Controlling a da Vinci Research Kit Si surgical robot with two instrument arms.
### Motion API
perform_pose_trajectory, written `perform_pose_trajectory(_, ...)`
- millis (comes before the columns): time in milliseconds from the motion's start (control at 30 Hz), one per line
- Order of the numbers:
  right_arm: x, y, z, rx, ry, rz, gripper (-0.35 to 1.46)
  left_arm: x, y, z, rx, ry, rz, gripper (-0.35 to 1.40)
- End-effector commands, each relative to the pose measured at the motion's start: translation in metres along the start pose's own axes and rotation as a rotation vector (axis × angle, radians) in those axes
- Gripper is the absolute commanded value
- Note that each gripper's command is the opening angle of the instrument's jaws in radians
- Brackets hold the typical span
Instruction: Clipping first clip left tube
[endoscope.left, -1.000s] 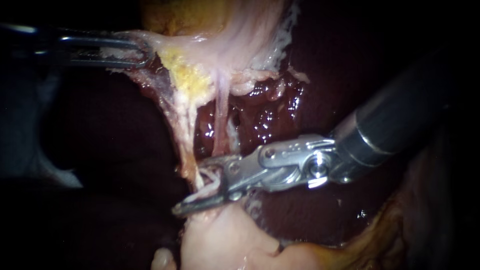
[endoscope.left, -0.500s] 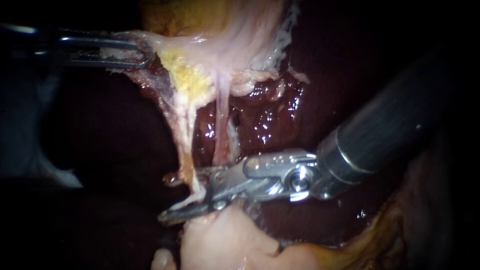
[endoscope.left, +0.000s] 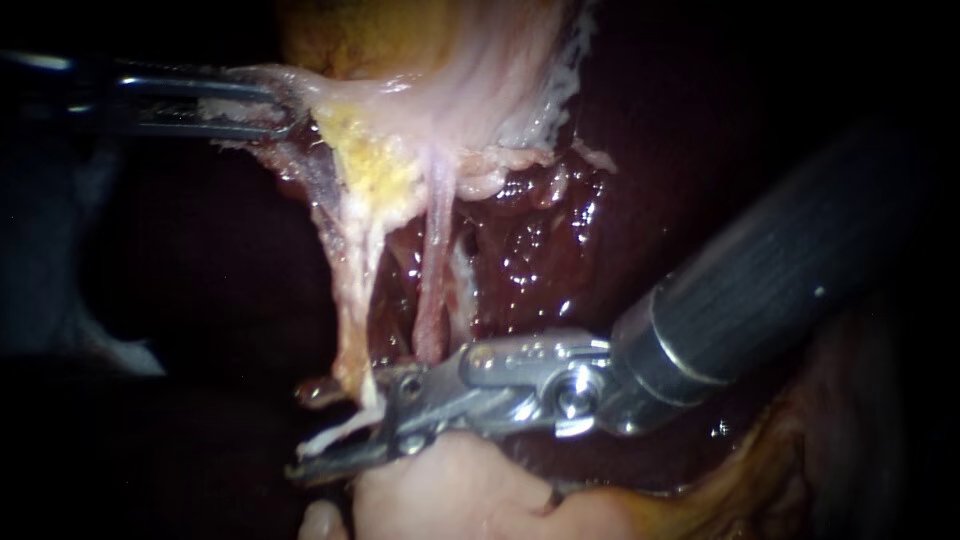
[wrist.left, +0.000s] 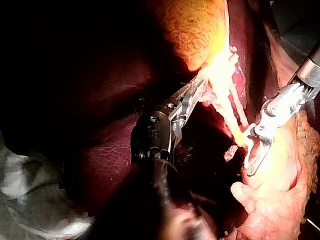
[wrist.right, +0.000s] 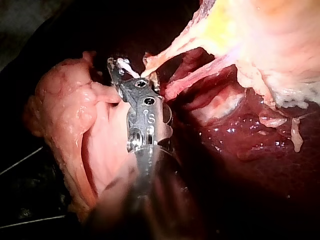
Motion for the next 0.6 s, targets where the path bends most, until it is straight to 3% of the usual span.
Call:
perform_pose_trajectory(33,0.0002,-0.0002,0.0000,0.010,0.003,-0.002,0.44,0.0000,0.0000,0.0000,0.000,0.000,0.000,-0.35)
perform_pose_trajectory(333,0.0009,-0.0020,0.0007,0.105,0.006,-0.029,0.44,0.0000,0.0000,0.0000,0.000,0.000,0.000,-0.35)
perform_pose_trajectory(600,0.0012,-0.0013,0.0001,0.081,0.013,-0.014,0.34,0.0000,0.0000,0.0000,0.000,0.000,0.000,-0.35)
